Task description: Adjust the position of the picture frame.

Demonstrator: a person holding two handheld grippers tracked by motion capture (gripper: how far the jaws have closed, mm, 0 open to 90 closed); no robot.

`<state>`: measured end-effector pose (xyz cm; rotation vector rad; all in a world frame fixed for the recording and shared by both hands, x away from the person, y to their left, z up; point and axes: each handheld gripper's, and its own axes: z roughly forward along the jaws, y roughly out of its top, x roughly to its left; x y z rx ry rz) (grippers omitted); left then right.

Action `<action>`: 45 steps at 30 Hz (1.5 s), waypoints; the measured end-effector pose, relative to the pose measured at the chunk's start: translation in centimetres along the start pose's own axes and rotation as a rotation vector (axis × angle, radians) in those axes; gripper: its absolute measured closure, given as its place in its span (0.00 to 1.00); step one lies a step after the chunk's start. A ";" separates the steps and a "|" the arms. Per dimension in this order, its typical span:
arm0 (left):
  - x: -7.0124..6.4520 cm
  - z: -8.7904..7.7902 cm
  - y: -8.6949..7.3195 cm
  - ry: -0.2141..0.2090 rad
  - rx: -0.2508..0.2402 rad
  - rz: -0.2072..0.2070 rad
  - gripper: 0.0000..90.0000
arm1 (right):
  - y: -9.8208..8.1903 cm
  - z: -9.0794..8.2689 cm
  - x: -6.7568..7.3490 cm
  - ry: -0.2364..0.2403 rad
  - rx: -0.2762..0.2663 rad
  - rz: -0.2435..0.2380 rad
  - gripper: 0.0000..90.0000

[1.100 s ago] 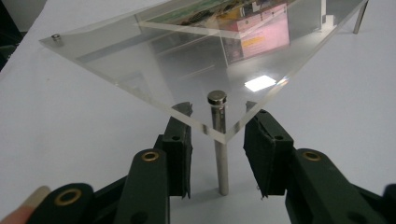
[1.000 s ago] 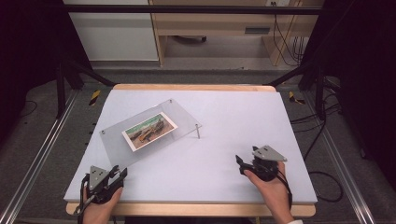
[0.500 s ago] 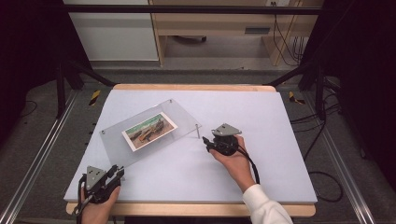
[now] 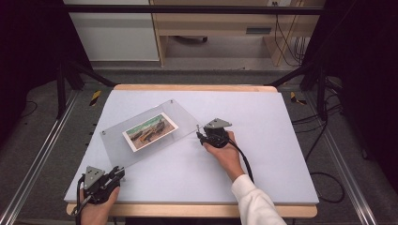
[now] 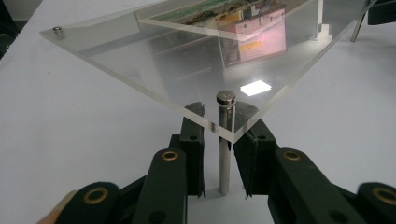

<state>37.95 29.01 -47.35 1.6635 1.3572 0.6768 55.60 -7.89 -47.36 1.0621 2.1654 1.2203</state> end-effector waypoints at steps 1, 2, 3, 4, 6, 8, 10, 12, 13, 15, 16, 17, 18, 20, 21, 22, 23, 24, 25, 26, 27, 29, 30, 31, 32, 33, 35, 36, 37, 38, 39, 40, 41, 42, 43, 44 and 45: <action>0.0 0.0 0.0 0.000 0.000 0.000 0.82 | 0.0 0.0 0.0 0.000 0.000 0.000 0.69; 0.0 0.0 0.0 -0.004 -0.001 -0.003 0.82 | 0.0 0.2 0.1 0.003 0.000 0.000 0.70; 0.1 0.0 0.0 -0.014 -0.003 -0.015 0.82 | 0.2 0.6 0.2 0.009 -0.006 0.002 0.72; 0.1 0.0 0.0 -0.014 -0.003 -0.015 0.83 | 0.2 0.6 0.2 0.009 -0.006 0.002 0.72; 0.1 -0.1 0.1 -0.015 -0.002 -0.015 0.83 | 0.4 0.9 0.2 0.013 -0.012 0.001 0.74; 0.1 -0.1 0.1 -0.019 0.000 -0.019 0.83 | 0.6 1.2 0.2 0.012 -0.018 -0.005 0.76; 0.1 -0.1 0.1 -0.023 0.001 -0.024 0.84 | 0.7 1.6 0.2 0.013 -0.024 0.015 0.78; 0.2 -0.1 0.1 -0.023 0.000 -0.023 0.84 | 0.7 1.7 0.2 0.014 -0.026 0.018 0.79; 0.2 -0.1 0.1 -0.024 0.000 -0.025 0.84 | 0.7 1.8 0.2 0.017 -0.027 0.025 0.80; 0.2 -0.1 0.1 -0.024 0.000 -0.026 0.84 | 0.6 2.0 0.2 0.023 -0.031 0.035 0.82; 0.2 -0.1 0.1 -0.025 -0.001 -0.027 0.84 | 0.5 2.0 0.1 0.029 -0.036 0.040 0.84; 0.2 -0.1 0.1 -0.025 -0.002 -0.028 0.84 | 0.6 2.1 0.1 0.033 -0.042 0.045 0.85; 0.2 -0.1 0.1 -0.025 -0.004 -0.029 0.84 | 0.6 2.1 0.1 0.032 -0.049 0.041 0.86; 0.2 -0.1 0.1 -0.026 -0.006 -0.030 0.84 | 0.6 2.1 0.1 0.037 -0.058 0.043 0.87; 0.2 -0.1 0.1 -0.025 -0.008 -0.030 0.84 | 0.6 2.1 0.1 0.038 -0.062 0.042 0.88; 0.2 -0.1 0.1 -0.023 -0.010 -0.031 0.84 | 0.7 2.1 0.1 0.038 -0.067 0.039 0.89; 0.2 -0.1 0.2 -0.020 -0.015 -0.028 0.84 | 0.7 2.0 0.0 0.039 -0.069 0.034 0.90; 0.2 -0.1 0.2 -0.018 -0.018 -0.027 0.83 | 0.7 2.0 0.0 0.040 -0.071 0.039 0.90; 0.1 -0.1 0.2 -0.013 -0.022 -0.023 0.83 | 0.8 1.9 0.0 0.041 -0.070 0.041 0.91; 0.1 -0.1 0.2 -0.013 -0.022 -0.023 0.82 | 0.8 1.9 0.0 0.041 -0.070 0.041 0.91; 0.2 -0.1 0.2 -0.010 -0.025 -0.022 0.82 | 0.9 1.9 -0.1 0.043 -0.071 0.040 0.91; 0.2 -0.1 0.3 -0.007 -0.032 -0.020 0.82 | 1.1 1.8 -0.1 0.044 -0.071 0.041 0.92; 0.2 -0.1 0.4 -0.005 -0.035 -0.020 0.82 | 1.2 1.7 -0.2 0.043 -0.074 0.038 0.93; 0.2 0.0 0.4 -0.003 -0.039 -0.018 0.81 | 1.2 1.7 -0.2 0.045 -0.077 0.044 0.93; 0.2 0.0 0.4 -0.003 -0.043 -0.021 0.81 | 1.3 1.7 -0.3 0.049 -0.081 0.047 0.94; 0.2 0.1 0.5 -0.001 -0.044 -0.021 0.81 | 1.3 1.7 -0.3 0.049 -0.081 0.047 0.94; 0.2 0.3 0.5 -0.003 -0.043 -0.024 0.81 | 1.4 1.7 -0.3 0.050 -0.081 0.046 0.94; 0.2 0.3 0.5 0.001 -0.045 -0.023 0.81 | 1.4 1.6 -0.3 0.050 -0.081 0.049 0.94; 0.2 0.3 0.6 0.005 -0.046 -0.022 0.81 | 1.4 1.6 -0.3 0.052 -0.080 0.051 0.94; 0.2 0.3 0.6 0.005 -0.048 -0.024 0.82 | 1.5 1.6 -0.4 0.055 -0.084 0.052 0.94; 0.2 0.3 0.6 0.005 -0.049 -0.024 0.82 | 1.5 1.6 -0.4 0.055 -0.084 0.052 0.94; 0.2 0.3 0.6 0.005 -0.049 -0.025 0.82 | 1.5 1.6 -0.4 0.056 -0.084 0.052 0.94; 0.2 0.3 0.6 0.004 -0.050 -0.025 0.82 | 1.5 1.6 -0.4 0.057 -0.084 0.053 0.94; 0.2 0.3 0.6 0.004 -0.050 -0.025 0.83 | 1.5 1.6 -0.4 0.057 -0.084 0.053 0.94; 0.2 0.3 0.6 -0.001 -0.050 -0.028 0.83 | 1.5 1.6 -0.4 0.057 -0.083 0.054 0.94; 0.2 0.3 0.6 -0.004 -0.050 -0.030 0.85 | 1.5 1.6 -0.4 0.057 -0.083 0.055 0.94; 0.2 0.3 0.6 -0.006 -0.050 -0.032 0.85 | 1.5 1.6 -0.4 0.057 -0.083 0.055 0.94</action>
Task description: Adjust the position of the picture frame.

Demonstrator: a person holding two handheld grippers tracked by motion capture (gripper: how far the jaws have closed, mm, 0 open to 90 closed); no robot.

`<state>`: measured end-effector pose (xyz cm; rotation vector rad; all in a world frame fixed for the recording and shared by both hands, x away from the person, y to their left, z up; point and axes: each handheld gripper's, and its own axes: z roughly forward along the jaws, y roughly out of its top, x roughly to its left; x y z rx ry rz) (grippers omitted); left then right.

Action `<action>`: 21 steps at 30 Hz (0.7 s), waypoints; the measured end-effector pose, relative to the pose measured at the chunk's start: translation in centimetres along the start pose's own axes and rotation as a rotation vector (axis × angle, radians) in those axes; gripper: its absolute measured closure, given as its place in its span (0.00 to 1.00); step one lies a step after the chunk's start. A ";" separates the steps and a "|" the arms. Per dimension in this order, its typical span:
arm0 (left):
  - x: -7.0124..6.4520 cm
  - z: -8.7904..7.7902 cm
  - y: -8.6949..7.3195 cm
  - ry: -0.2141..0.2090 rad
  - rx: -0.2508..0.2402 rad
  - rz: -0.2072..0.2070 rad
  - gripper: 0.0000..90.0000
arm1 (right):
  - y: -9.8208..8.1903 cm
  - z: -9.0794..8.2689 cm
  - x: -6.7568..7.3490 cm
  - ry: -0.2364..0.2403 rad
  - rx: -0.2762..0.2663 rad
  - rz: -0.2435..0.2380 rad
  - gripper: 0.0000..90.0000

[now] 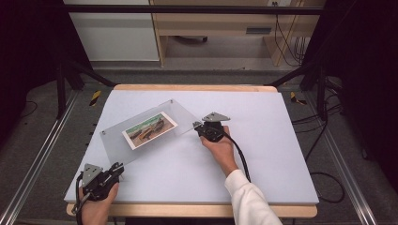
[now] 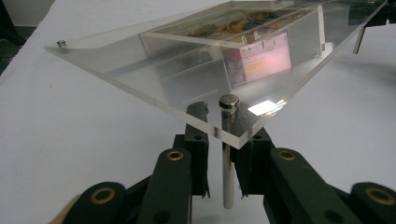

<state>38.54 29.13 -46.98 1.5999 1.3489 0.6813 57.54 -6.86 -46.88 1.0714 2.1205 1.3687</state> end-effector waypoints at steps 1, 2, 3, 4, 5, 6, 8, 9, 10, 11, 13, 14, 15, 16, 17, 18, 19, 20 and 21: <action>0.0 0.0 0.0 -0.003 0.000 -0.003 0.86 | 0.0 0.0 0.0 0.001 0.000 -0.002 0.94; 0.0 0.0 0.0 -0.005 -0.001 -0.005 0.87 | 0.0 0.0 0.0 0.001 0.001 -0.002 0.94; 0.0 0.0 0.0 -0.014 -0.003 -0.008 0.89 | 0.0 0.0 0.0 0.001 0.001 0.000 0.94; 0.0 0.0 0.0 -0.014 -0.003 -0.008 0.91 | 0.0 0.0 0.0 0.001 0.001 0.000 0.94; 0.0 -0.1 0.0 -0.014 -0.007 -0.008 0.91 | 0.0 0.0 0.0 0.001 0.001 0.002 0.94; 0.0 -0.1 0.1 -0.013 -0.008 -0.005 0.92 | 0.0 0.0 0.0 0.002 0.000 0.001 0.94; 0.1 -0.1 0.1 -0.016 -0.008 -0.012 0.93 | 0.1 0.0 0.0 0.004 -0.001 -0.001 0.94; 0.1 -0.1 0.1 -0.016 -0.008 -0.012 0.93 | 0.1 0.0 0.1 0.001 0.001 0.003 0.94; 0.2 -0.1 0.1 -0.018 -0.008 -0.018 0.93 | 0.1 0.0 0.1 0.001 0.001 0.003 0.94; 0.2 -0.1 0.1 -0.021 -0.009 -0.027 0.93 | 0.0 0.0 0.1 0.003 0.002 0.001 0.94; 0.3 -0.1 0.1 -0.023 -0.011 -0.034 0.93 | 0.0 0.1 0.1 0.005 0.001 0.003 0.93; 0.3 -0.2 0.1 -0.024 -0.012 -0.035 0.93 | 0.0 0.1 0.1 0.005 -0.001 0.006 0.93; 0.3 -0.2 0.1 -0.025 -0.012 -0.036 0.93 | 0.0 0.1 0.1 0.006 -0.004 0.006 0.93; 0.3 -0.2 0.1 -0.025 -0.012 -0.036 0.94 | 0.1 0.1 0.1 0.004 -0.005 0.010 0.92; 0.3 -0.2 0.1 -0.025 -0.013 -0.037 0.94 | 0.1 0.1 0.1 0.003 -0.006 0.012 0.92; 0.3 -0.2 0.1 -0.024 -0.013 -0.036 0.94 | 0.1 0.2 0.1 0.002 -0.007 0.011 0.91; 0.3 -0.2 0.2 -0.024 -0.013 -0.037 0.94 | 0.1 0.2 0.1 0.001 -0.010 0.009 0.90; 0.3 -0.2 0.2 -0.024 -0.014 -0.038 0.94 | 0.1 0.3 0.1 0.000 -0.011 0.012 0.89; 0.3 -0.2 0.2 -0.025 -0.014 -0.038 0.94 | 0.1 0.3 0.1 -0.001 -0.012 0.008 0.87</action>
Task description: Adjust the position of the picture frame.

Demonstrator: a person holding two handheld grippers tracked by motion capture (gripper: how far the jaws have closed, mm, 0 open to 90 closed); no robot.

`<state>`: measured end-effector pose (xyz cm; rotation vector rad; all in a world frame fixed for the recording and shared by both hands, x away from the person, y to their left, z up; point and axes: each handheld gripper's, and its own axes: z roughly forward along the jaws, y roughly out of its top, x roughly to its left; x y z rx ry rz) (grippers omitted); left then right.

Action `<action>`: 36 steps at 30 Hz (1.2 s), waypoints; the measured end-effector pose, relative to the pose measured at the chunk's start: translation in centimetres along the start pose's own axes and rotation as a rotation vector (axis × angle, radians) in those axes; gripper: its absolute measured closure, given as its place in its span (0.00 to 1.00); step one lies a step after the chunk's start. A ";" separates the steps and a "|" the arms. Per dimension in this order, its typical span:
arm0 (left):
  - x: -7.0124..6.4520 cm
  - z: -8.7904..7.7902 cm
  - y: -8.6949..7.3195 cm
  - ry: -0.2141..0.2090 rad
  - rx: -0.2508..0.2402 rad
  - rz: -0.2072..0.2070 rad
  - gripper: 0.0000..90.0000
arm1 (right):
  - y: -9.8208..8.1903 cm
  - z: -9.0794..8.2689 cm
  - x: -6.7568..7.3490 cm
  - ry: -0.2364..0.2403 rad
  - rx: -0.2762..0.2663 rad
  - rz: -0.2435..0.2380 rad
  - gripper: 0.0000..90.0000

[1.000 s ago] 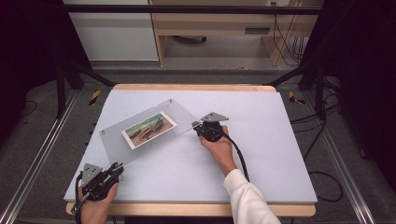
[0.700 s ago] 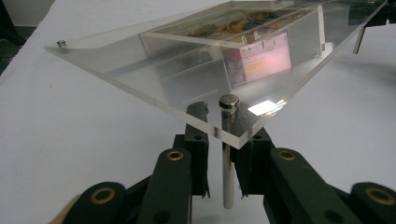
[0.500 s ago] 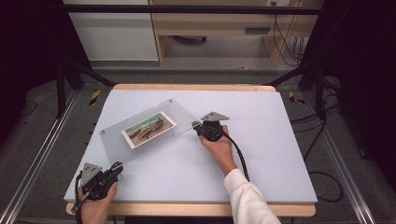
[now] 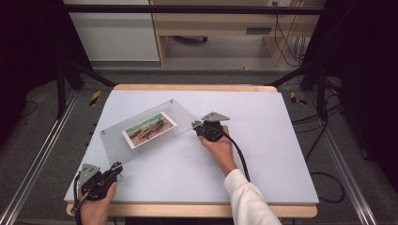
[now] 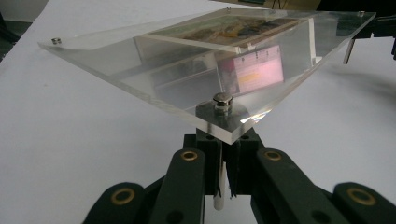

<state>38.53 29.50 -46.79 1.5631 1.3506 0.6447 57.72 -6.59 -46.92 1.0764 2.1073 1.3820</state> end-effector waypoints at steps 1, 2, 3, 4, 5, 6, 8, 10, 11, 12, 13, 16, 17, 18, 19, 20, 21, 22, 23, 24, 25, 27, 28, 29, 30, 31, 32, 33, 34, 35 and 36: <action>0.0 0.0 0.0 -0.001 0.000 -0.001 0.94 | 0.0 0.0 0.0 0.002 -0.002 0.000 0.86; 0.0 0.0 0.0 -0.001 -0.001 -0.002 0.94 | 0.0 0.0 0.0 0.003 -0.001 0.001 0.85; 0.0 0.0 0.0 -0.002 -0.002 -0.002 0.94 | 0.0 0.1 0.0 0.004 -0.004 -0.001 0.85; 0.0 0.0 0.0 -0.002 -0.003 -0.004 0.94 | 0.1 0.1 0.0 0.006 -0.005 0.000 0.86; 0.0 0.0 0.0 -0.002 -0.004 -0.006 0.94 | 0.1 0.1 0.0 0.009 -0.009 -0.006 0.89; 0.0 0.0 0.0 -0.002 -0.004 -0.006 0.94 | 0.1 0.1 0.0 0.010 -0.007 -0.008 0.92; 0.1 -0.1 0.0 -0.003 -0.006 -0.010 0.94 | 0.1 0.1 0.1 0.005 -0.007 -0.010 0.93; 0.1 -0.1 0.0 -0.001 -0.007 -0.011 0.94 | 0.1 0.1 0.1 0.005 -0.008 -0.016 0.94; 0.1 -0.1 0.1 -0.001 -0.008 -0.012 0.94 | 0.1 0.1 0.1 0.003 -0.009 -0.019 0.94; 0.1 -0.1 0.1 -0.003 -0.008 -0.014 0.94 | 0.1 0.1 0.1 0.003 -0.009 -0.021 0.94; 0.1 -0.1 0.1 -0.002 -0.009 -0.016 0.94 | 0.2 0.1 0.1 0.004 -0.008 -0.024 0.94; 0.1 -0.1 0.1 0.003 -0.014 -0.021 0.93 | 0.2 0.1 0.1 0.003 -0.005 -0.026 0.94; 0.1 -0.1 0.1 0.005 -0.016 -0.023 0.93 | 0.2 0.1 0.1 0.004 -0.006 -0.023 0.94; 0.2 -0.1 0.1 0.006 -0.015 -0.022 0.93 | 0.2 0.1 0.1 0.005 -0.005 -0.021 0.94; 0.2 -0.1 0.1 0.007 -0.017 -0.024 0.93 | 0.2 0.1 0.2 0.006 -0.005 -0.019 0.94; 0.2 -0.1 0.1 0.008 -0.018 -0.025 0.93 | 0.3 0.1 0.2 0.007 -0.003 -0.018 0.94; 0.2 -0.1 0.1 0.008 -0.018 -0.025 0.93 | 0.3 0.1 0.2 0.007 -0.003 -0.018 0.94; 0.2 -0.1 0.1 0.008 -0.020 -0.027 0.93 | 0.3 0.1 0.2 0.009 -0.002 -0.018 0.94; 0.2 -0.1 0.1 0.008 -0.020 -0.027 0.92 | 0.3 0.1 0.2 0.009 -0.002 -0.018 0.94; 0.3 -0.1 0.1 0.010 -0.020 -0.031 0.91 | 0.3 0.1 0.2 0.011 -0.003 -0.021 0.94; 0.3 -0.1 0.1 0.010 -0.020 -0.031 0.90 | 0.3 0.1 0.2 0.011 -0.003 -0.021 0.94; 0.3 -0.1 0.2 0.012 -0.021 -0.032 0.90 | 0.3 0.1 0.2 0.011 -0.001 -0.018 0.94; 0.4 -0.1 0.2 0.015 -0.024 -0.026 0.92 | 0.4 0.1 0.1 0.017 -0.002 -0.011 0.93; 0.4 -0.1 0.2 0.015 -0.024 -0.026 0.93 | 0.4 0.1 0.1 0.017 -0.002 -0.011 0.93; 0.4 -0.1 0.4 0.018 -0.029 -0.031 0.93 | 0.5 0.1 0.1 0.023 -0.006 0.001 0.93; 0.4 -0.1 0.4 0.018 -0.029 -0.031 0.93 | 0.5 0.1 0.1 0.023 -0.006 0.001 0.93; 0.6 -0.1 0.5 0.019 -0.029 -0.029 0.94 | 0.5 0.1 0.2 0.024 -0.005 0.006 0.93; 0.6 -0.1 0.5 0.019 -0.029 -0.029 0.94 | 0.5 0.1 0.2 0.024 -0.005 0.006 0.93; 0.6 -0.2 0.7 0.027 -0.029 -0.016 0.94 | 0.7 0.1 0.3 0.022 -0.007 -0.010 0.94; 0.6 -0.2 0.7 0.027 -0.029 -0.016 0.94 | 0.7 0.1 0.3 0.022 -0.007 -0.010 0.94; 0.5 -0.3 0.9 0.035 -0.038 -0.006 0.94 | 0.9 0.1 0.4 0.017 -0.009 -0.021 0.94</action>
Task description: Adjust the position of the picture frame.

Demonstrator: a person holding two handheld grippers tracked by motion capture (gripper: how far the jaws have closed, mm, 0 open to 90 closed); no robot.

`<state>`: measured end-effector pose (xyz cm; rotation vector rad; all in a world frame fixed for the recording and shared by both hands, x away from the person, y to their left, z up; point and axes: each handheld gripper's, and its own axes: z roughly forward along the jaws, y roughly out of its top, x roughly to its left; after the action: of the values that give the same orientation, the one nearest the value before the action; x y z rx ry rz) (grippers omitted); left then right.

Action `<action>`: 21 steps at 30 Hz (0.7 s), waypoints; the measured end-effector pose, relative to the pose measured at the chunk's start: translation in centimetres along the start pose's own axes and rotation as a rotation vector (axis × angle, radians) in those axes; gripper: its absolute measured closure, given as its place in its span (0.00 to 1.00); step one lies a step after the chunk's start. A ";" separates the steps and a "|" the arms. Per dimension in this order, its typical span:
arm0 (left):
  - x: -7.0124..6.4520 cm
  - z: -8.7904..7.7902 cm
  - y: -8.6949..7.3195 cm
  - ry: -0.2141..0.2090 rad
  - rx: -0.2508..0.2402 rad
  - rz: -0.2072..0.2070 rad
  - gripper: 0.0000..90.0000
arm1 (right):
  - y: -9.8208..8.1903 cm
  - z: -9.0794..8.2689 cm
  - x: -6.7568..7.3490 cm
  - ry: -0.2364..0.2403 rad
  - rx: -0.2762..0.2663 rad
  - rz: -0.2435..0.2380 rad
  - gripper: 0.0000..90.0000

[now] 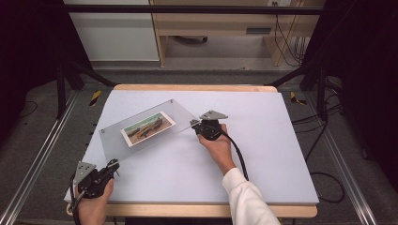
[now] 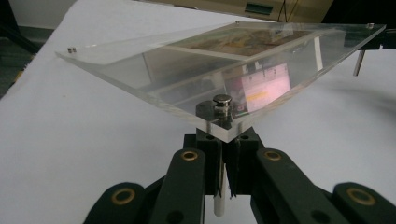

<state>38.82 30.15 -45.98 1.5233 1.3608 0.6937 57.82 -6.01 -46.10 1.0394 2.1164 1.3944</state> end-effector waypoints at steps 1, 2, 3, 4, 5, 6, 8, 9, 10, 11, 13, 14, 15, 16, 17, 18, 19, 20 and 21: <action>0.0 0.0 0.0 0.000 0.000 0.000 0.93 | 0.0 0.0 0.0 0.000 0.000 0.000 0.94; 0.0 -0.2 0.2 0.004 -0.011 0.007 0.93 | 0.3 -0.1 0.1 0.001 -0.003 -0.004 0.95; 0.0 -0.2 0.2 0.004 -0.011 0.007 0.93 | 0.3 -0.1 0.1 0.001 -0.003 -0.004 0.95; 0.1 -0.3 0.4 0.004 -0.017 0.006 0.93 | 0.6 -0.3 0.2 0.005 -0.009 -0.011 0.95; 0.2 -0.4 0.5 0.004 -0.021 0.007 0.93 | 0.6 -0.3 0.2 0.005 -0.009 -0.011 0.95; 0.2 -0.7 0.7 0.011 -0.034 0.018 0.93 | 1.0 -0.5 0.4 0.009 -0.008 -0.015 0.95; 0.3 -0.9 0.9 0.017 -0.050 0.023 0.92 | 1.3 -0.7 0.6 0.011 -0.014 -0.016 0.95; 0.3 -0.9 0.9 0.017 -0.050 0.023 0.92 | 1.3 -0.7 0.6 0.011 -0.014 -0.016 0.95; 0.3 -1.1 1.0 0.016 -0.059 0.017 0.92 | 1.6 -0.9 0.8 0.011 -0.018 -0.017 0.95; 0.3 -1.1 1.0 0.016 -0.059 0.017 0.92 | 1.6 -0.9 0.8 0.011 -0.018 -0.017 0.95; 0.2 -1.3 1.2 0.015 -0.062 0.023 0.92 | 1.8 -1.1 0.9 0.009 -0.018 -0.020 0.95; 0.1 -1.3 1.2 0.013 -0.064 0.027 0.92 | 1.9 -1.2 0.9 0.009 -0.019 -0.018 0.95; 0.1 -1.3 1.2 0.013 -0.064 0.027 0.92 | 1.9 -1.2 0.9 0.009 -0.019 -0.018 0.95; -0.1 -1.4 1.3 0.007 -0.067 0.032 0.92 | 2.0 -1.4 0.9 0.006 -0.022 -0.016 0.95; -0.1 -1.4 1.3 0.007 -0.067 0.032 0.91 | 2.0 -1.4 0.9 0.006 -0.022 -0.016 0.95; -0.2 -1.5 1.4 0.006 -0.066 0.036 0.91 | 2.1 -1.5 0.8 0.005 -0.020 -0.020 0.95; -0.3 -1.5 1.5 0.002 -0.066 0.034 0.91 | 2.1 -1.6 0.8 0.005 -0.017 -0.020 0.95; -0.5 -1.5 1.6 -0.006 -0.069 0.031 0.91 | 2.3 -1.9 0.6 0.003 -0.014 -0.024 0.95; -0.5 -1.5 1.6 -0.006 -0.069 0.031 0.91 | 2.3 -1.9 0.6 0.003 -0.014 -0.024 0.95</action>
<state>38.05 30.23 -43.88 1.4931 1.2986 0.7472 57.00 -6.14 -43.19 1.0035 2.1112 1.3989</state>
